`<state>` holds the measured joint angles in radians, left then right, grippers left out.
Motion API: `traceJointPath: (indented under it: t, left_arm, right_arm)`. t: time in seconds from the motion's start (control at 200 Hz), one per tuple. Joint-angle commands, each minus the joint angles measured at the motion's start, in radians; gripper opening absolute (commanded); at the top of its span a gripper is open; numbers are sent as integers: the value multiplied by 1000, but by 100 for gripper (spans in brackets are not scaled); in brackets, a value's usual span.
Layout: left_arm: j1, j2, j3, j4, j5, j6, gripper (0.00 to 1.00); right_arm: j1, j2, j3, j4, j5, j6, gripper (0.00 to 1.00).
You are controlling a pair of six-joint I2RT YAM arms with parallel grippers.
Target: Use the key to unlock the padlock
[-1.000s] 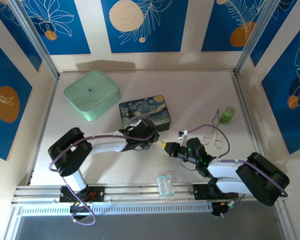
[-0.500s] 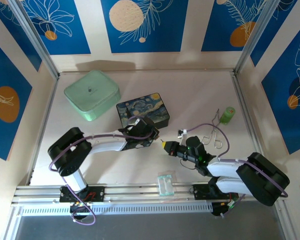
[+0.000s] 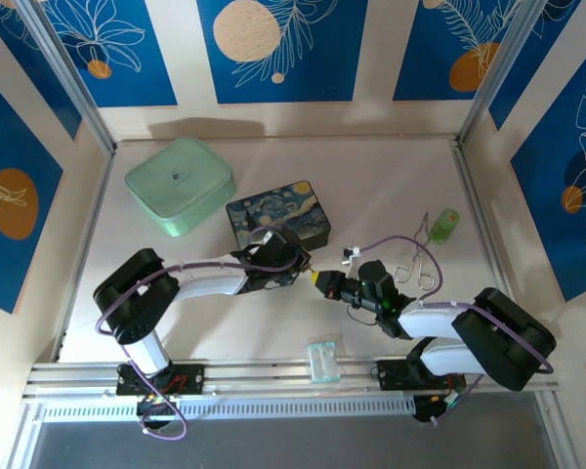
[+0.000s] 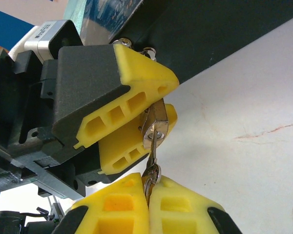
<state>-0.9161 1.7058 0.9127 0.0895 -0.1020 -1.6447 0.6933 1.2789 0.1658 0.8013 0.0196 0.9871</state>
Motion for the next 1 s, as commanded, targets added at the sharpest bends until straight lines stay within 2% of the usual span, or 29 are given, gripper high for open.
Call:
traceJointPath:
  t: [0.0,0.54,0.996]
  left_arm:
    - [2,12,18,-2,40,-60,23]
    - [0,35,28,23,72,-63,21]
    - [0,48,36,-5,70,-40,21]
  right_arm:
    - [0,7,2,31,8,7,0]
    - [-4,127,32,154,-31,13,0]
    - [3,107,35,138,7,21,0]
